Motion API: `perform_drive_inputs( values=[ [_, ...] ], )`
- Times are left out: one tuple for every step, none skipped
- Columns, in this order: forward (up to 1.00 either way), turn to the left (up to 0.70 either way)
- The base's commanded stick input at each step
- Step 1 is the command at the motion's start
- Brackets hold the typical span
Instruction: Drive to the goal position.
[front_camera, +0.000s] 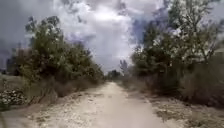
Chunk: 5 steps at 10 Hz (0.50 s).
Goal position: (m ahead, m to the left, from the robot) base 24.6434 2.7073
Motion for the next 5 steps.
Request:
perform_drive_inputs(
  values=[
    [0.5, 0.0],
    [0.5, 0.0],
    [0.5, 0.0],
    [0.5, 0.0],
    [0.5, 0.0]
  ],
)
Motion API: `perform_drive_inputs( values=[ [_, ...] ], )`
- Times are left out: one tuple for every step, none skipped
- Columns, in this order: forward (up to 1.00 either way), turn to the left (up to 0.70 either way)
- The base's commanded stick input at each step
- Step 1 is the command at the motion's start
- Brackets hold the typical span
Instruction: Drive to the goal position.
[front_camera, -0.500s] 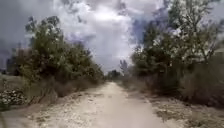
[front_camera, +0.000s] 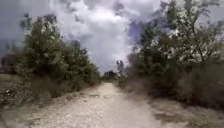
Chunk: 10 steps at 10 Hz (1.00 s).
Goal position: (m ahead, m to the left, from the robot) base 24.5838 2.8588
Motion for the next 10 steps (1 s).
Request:
perform_drive_inputs(
  values=[
    [0.5, 0.0],
    [0.5, 0.0],
    [0.5, 0.0],
    [0.5, 0.0],
    [0.5, 0.0],
    [0.5, 0.0],
    [0.5, 0.0],
    [0.5, 0.0],
    [0.5, 0.0],
    [0.5, 0.0]
  ],
)
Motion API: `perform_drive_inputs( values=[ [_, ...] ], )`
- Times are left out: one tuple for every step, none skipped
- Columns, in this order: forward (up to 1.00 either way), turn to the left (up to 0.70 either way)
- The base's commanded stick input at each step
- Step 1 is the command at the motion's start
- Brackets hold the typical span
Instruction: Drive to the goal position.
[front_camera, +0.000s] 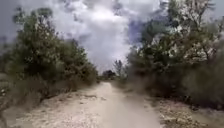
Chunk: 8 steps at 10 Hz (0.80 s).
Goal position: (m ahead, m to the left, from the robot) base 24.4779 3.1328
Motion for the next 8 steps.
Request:
perform_drive_inputs(
  values=[
    [0.5, 0.0],
    [0.5, 0.0],
    [0.5, 0.0],
    [0.5, 0.0],
    [0.5, 0.0],
    [0.5, 0.0],
    [0.5, 0.0],
    [0.5, 0.0]
  ],
)
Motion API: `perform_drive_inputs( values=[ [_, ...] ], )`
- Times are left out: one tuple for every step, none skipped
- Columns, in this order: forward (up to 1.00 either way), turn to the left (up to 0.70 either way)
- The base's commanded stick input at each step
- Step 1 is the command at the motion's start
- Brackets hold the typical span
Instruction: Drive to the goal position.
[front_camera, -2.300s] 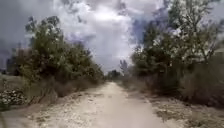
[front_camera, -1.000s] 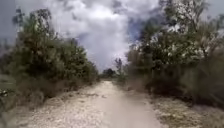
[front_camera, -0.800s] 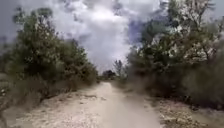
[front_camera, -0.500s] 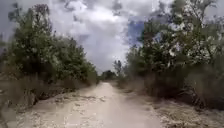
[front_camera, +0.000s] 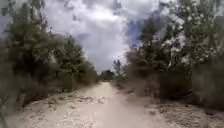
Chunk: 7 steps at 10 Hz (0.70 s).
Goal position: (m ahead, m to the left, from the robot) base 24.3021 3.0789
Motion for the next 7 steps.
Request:
perform_drive_inputs(
  values=[
    [0.5, 0.0],
    [0.5, 0.0],
    [0.5, 0.0],
    [0.5, 0.0],
    [0.5, 0.0],
    [0.5, 0.0],
    [0.5, 0.0]
  ],
)
